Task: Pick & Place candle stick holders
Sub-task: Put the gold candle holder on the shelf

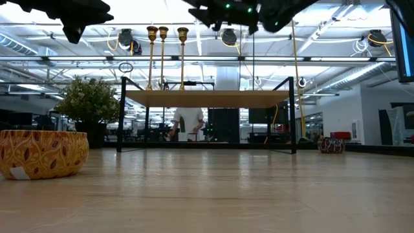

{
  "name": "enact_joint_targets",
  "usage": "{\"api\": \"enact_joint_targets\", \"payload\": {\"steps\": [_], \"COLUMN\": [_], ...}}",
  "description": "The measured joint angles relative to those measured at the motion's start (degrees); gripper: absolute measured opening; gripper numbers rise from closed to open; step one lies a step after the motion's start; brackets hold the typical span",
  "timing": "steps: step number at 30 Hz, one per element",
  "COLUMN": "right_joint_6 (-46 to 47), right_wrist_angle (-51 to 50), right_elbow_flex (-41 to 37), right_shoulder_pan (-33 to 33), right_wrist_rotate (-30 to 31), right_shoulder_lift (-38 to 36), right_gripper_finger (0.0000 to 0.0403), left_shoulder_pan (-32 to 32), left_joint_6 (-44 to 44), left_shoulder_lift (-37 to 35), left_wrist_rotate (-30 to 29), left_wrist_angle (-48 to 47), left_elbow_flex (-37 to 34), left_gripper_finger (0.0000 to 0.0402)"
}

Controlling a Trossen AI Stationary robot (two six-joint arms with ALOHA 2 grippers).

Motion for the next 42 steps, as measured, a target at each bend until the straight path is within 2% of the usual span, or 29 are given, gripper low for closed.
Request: {"api": "enact_joint_targets", "payload": {"steps": [3, 8, 11, 15, 18, 20, 23, 32, 38, 42], "right_joint_6": [-1.44, -2.99, -2.83, -1.64, 0.74, 2.06, 4.08, 8.99, 9.83, 9.67], "right_wrist_angle": [-8.51, -31.27, -44.52, -59.80, -66.31, -65.59, -59.31, -32.73, -28.53, -23.37], "right_elbow_flex": [0.00, 0.00, 0.00, 0.00, -0.21, -1.64, -5.90, -20.73, -24.73, -27.19], "right_shoulder_pan": [0.00, -0.04, -0.02, -0.02, -0.02, 0.08, 0.35, -0.08, -0.54, -1.45], "right_wrist_rotate": [-0.06, 0.32, 3.06, 4.26, 4.16, 4.12, 4.12, 4.12, 4.07, 2.24], "right_shoulder_lift": [-3.69, -9.95, -13.18, -15.44, -15.38, -14.95, -14.32, -14.31, -14.48, -17.39], "right_gripper_finger": [0.0320, 0.0276, 0.0249, 0.0213, 0.0186, 0.0169, 0.0143, 0.0069, 0.0024, 0.0003], "left_shoulder_pan": [0.01, 0.01, 0.01, 0.01, 0.01, 0.01, 0.01, 0.01, 0.01, 0.01], "left_joint_6": [-0.01, -0.02, -0.02, -0.02, -0.02, -0.02, -0.08, -0.55, -0.76, -0.35], "left_shoulder_lift": [0.01, 0.00, 0.01, -0.01, 0.01, -0.01, 0.00, 0.01, 0.01, 0.01], "left_wrist_rotate": [0.00, 0.00, 0.02, 0.00, 0.01, 0.02, 0.02, -0.02, -1.53, -1.55], "left_wrist_angle": [0.03, 0.02, 0.03, 0.03, 0.05, 0.05, 0.07, 2.02, 8.13, 11.95], "left_elbow_flex": [0.01, 0.00, 0.00, 0.00, 0.00, 0.00, 0.01, 0.00, 0.00, 0.00], "left_gripper_finger": [0.0093, 0.0093, 0.0093, 0.0093, 0.0093, 0.0093, 0.0093, 0.0093, 0.0093, 0.0093]}}
